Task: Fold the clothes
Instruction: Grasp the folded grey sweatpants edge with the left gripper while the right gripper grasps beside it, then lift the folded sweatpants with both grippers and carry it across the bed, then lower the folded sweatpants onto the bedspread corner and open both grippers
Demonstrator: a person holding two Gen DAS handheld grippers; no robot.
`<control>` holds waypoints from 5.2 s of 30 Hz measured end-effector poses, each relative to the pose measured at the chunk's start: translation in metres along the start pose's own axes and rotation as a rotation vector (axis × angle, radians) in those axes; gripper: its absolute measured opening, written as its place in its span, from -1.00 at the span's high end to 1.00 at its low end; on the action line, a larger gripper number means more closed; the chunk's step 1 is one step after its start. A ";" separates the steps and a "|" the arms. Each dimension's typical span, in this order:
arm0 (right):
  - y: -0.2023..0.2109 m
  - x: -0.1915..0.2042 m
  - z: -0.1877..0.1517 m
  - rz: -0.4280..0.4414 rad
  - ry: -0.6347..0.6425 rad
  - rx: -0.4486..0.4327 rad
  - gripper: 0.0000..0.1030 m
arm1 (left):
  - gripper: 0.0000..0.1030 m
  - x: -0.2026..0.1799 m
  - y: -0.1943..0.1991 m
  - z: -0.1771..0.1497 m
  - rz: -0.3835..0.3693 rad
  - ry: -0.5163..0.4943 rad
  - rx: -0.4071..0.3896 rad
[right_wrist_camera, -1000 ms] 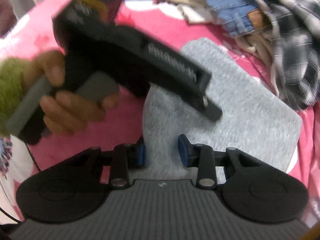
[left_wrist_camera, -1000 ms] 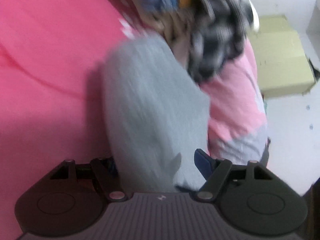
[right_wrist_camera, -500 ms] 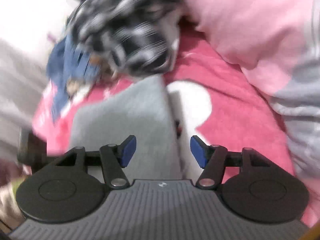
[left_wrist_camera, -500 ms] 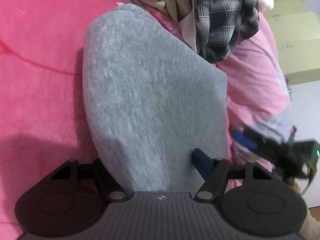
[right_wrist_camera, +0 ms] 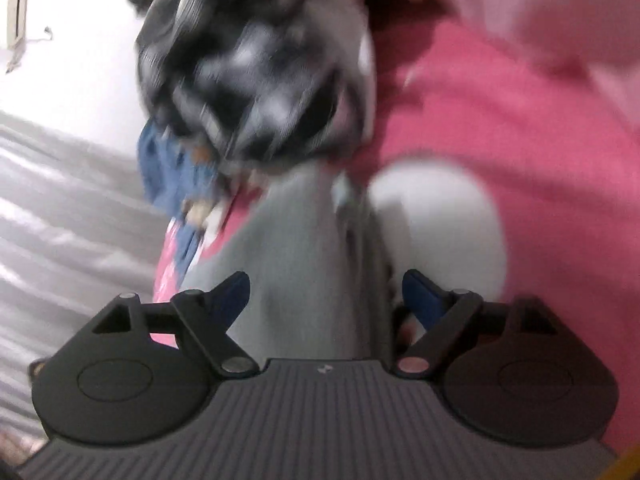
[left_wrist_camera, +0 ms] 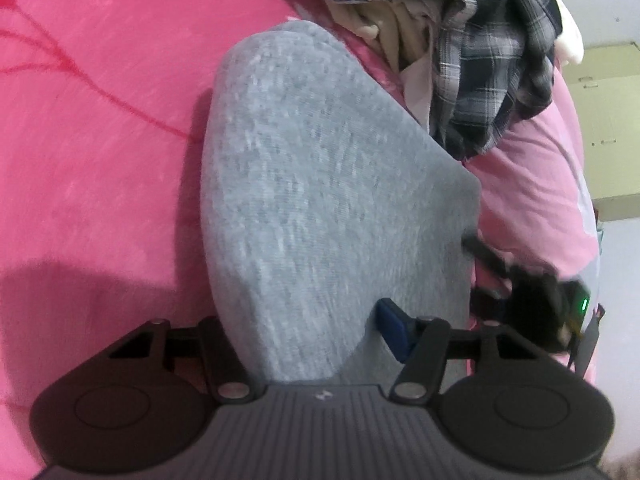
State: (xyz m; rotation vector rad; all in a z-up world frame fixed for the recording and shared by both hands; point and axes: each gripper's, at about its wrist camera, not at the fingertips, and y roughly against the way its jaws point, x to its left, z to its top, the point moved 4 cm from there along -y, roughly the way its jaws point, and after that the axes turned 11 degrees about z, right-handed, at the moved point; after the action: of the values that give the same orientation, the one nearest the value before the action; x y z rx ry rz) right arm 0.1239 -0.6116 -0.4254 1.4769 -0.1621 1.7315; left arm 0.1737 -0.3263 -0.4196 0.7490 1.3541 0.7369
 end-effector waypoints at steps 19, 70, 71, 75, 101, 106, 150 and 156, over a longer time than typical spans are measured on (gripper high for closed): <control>-0.033 0.005 0.002 0.146 -0.005 0.117 -0.43 | -0.13 0.004 -0.013 0.003 -0.058 -0.018 -0.012; -0.390 0.428 -0.249 0.442 0.710 0.802 0.23 | 0.05 0.337 0.407 -0.205 0.133 0.664 -0.800; -0.412 0.440 -0.258 0.475 0.731 0.837 0.23 | 0.05 0.350 0.417 -0.210 0.141 0.684 -0.836; -0.483 0.442 -0.306 0.449 0.725 1.002 0.23 | 0.01 0.403 0.449 -0.230 0.172 0.773 -0.953; -0.604 0.441 -0.347 0.340 0.514 1.259 -0.20 | -0.20 0.510 0.405 -0.252 0.057 0.877 -0.716; -0.563 0.441 -0.294 0.203 0.558 1.122 -0.37 | -0.22 0.502 0.425 -0.267 0.102 0.909 -0.720; -0.571 0.515 -0.384 0.421 1.367 0.848 0.68 | -0.11 0.475 0.460 -0.172 0.793 0.556 -0.876; -0.567 0.521 -0.380 0.387 1.349 0.833 0.72 | -0.09 0.469 0.478 -0.179 0.749 0.536 -0.891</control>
State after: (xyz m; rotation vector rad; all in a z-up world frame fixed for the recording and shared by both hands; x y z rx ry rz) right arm 0.2255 0.2342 -0.3158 0.4168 1.1457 2.9238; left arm 0.0154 0.3384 -0.3057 0.3041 0.9916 2.0749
